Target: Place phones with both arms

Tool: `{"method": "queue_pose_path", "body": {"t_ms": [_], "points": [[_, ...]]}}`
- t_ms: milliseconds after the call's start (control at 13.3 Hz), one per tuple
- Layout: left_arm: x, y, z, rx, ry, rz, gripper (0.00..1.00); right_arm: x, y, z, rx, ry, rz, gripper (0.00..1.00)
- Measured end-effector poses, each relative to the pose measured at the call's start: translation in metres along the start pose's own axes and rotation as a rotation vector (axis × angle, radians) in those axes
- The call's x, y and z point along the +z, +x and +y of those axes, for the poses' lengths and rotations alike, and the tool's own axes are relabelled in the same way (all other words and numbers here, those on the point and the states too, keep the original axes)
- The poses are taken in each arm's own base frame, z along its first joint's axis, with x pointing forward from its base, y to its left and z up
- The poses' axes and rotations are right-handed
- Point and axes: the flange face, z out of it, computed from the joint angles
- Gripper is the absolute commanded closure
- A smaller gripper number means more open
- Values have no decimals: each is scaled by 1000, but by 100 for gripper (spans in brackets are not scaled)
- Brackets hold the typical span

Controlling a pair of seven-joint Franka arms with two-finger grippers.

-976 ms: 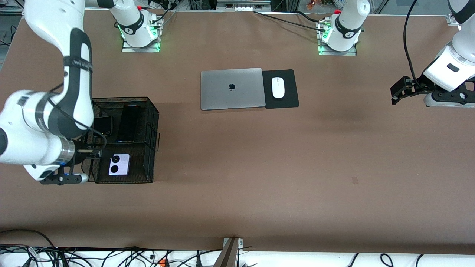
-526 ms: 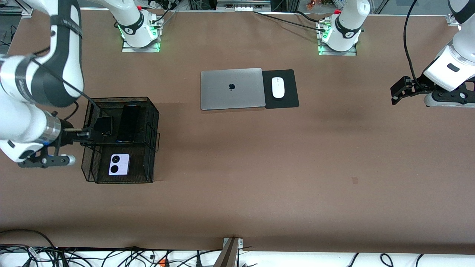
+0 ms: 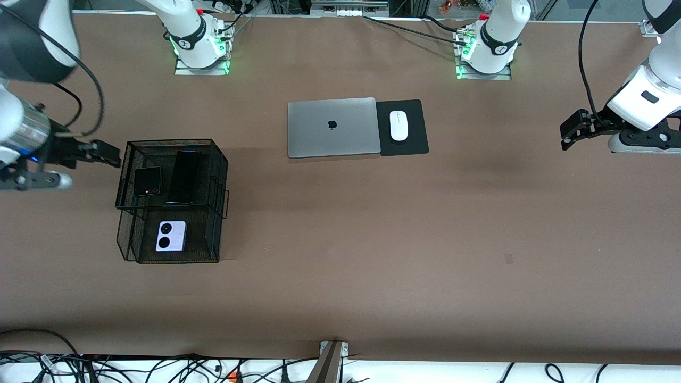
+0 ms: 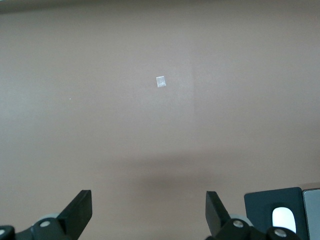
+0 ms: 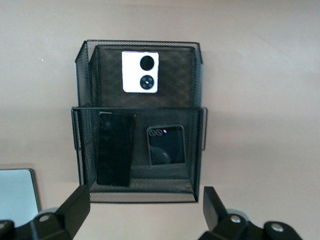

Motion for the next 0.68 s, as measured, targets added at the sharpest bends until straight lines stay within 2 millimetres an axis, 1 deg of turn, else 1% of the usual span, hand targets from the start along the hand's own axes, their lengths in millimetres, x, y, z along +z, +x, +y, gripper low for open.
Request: {"method": "queue_pose_path", "body": {"t_ms": [150, 376, 526, 676], "points": [[0, 0, 0, 0, 0, 0, 0, -14, -20, 20, 23, 12, 17, 0], [0, 0, 0, 0, 0, 0, 0, -30, -39, 41, 53, 2, 27, 0], [0, 0, 0, 0, 0, 0, 0, -34, -46, 49, 67, 4, 17, 0], [0, 0, 0, 0, 0, 0, 0, -36, -47, 47, 64, 4, 16, 0]]}}
